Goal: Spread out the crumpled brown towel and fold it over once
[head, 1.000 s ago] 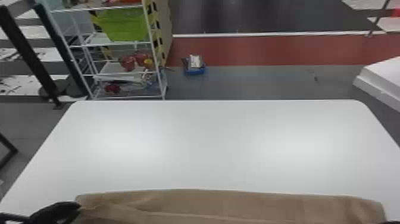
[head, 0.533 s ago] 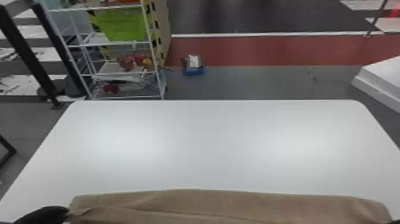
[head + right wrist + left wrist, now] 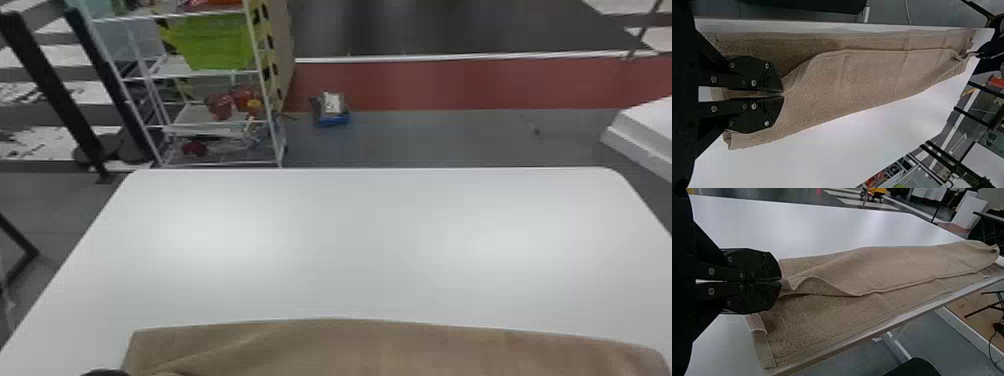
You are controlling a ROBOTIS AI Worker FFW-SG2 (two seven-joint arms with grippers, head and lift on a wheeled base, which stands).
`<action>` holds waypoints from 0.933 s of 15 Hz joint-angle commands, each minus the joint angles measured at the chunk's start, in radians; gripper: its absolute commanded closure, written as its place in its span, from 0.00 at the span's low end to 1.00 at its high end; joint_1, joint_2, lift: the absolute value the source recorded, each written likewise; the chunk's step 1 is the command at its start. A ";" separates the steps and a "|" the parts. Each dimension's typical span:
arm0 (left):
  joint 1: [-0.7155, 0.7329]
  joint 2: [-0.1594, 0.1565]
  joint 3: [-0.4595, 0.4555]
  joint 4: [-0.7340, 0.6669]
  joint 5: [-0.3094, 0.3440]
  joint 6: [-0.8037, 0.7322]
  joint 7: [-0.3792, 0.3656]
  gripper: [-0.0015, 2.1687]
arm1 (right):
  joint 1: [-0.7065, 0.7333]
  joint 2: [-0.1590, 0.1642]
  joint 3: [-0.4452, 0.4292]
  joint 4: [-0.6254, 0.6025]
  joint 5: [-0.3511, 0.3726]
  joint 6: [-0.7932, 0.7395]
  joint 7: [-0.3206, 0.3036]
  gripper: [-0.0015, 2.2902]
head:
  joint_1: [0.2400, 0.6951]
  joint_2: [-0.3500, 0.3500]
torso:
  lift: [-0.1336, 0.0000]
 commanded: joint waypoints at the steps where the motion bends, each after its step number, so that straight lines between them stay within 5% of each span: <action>1: 0.000 0.006 0.013 0.000 0.008 -0.005 -0.001 0.66 | -0.020 -0.004 -0.009 0.008 0.001 0.000 0.003 0.46 | 1.00 0.63 | 0.08; 14: 0.041 0.013 0.034 0.012 -0.004 -0.084 -0.014 0.66 | -0.003 -0.012 -0.030 0.038 0.001 -0.034 0.003 0.46 | 1.00 0.60 | 0.08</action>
